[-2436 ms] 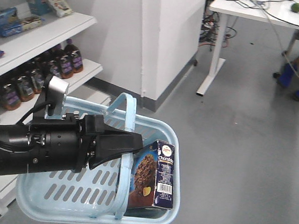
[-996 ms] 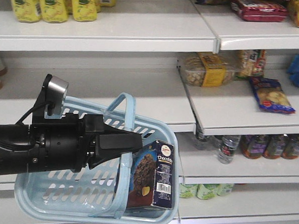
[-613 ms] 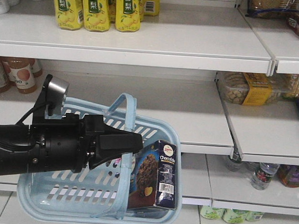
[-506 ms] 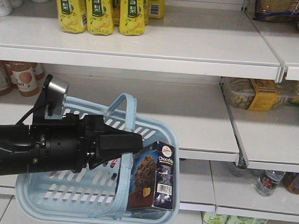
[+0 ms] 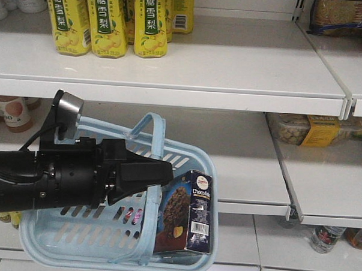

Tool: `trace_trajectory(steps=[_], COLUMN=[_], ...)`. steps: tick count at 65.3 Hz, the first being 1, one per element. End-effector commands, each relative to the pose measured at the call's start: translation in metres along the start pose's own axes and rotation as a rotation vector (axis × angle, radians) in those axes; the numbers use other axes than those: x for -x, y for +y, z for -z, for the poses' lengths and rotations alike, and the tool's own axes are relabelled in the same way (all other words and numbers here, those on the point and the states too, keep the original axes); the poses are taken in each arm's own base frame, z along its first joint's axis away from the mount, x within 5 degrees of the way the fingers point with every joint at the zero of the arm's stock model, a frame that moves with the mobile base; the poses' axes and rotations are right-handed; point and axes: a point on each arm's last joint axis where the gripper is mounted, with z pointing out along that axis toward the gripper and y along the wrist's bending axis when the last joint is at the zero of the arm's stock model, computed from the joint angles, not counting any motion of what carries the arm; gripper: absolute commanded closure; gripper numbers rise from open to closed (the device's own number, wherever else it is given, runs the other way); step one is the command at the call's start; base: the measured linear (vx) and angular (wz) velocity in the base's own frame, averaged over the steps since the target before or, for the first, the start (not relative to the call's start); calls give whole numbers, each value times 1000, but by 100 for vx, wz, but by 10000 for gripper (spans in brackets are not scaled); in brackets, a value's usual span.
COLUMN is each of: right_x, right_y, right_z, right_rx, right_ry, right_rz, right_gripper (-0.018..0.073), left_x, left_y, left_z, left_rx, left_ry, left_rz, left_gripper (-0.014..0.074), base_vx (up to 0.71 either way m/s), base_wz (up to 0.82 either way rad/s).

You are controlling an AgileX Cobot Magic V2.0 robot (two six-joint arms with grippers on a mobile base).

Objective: Left arm holds basket, right arm returns cookies
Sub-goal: 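Drive toward the snack shelf holding the basket in the left gripper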

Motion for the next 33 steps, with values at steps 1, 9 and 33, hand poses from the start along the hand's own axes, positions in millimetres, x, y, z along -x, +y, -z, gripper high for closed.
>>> trace_trajectory(steps=[1,9,33], right_x=[0,0,0], right_y=[1,1,1], right_z=[0,0,0], right_rx=[13,13,13], right_ry=[-58,-58,-58], right_rz=[16,16,16], right_gripper=[570,570,570], left_x=[6,6,6], left_y=[-27,-27,-27], left_z=[6,6,6], left_rx=[-132,-132,-132], left_ry=[-37,-37,-37], left_rz=[14,14,14], left_gripper=[600,600,600], base_vx=[10,8,5], base_wz=[-11,-12,-8])
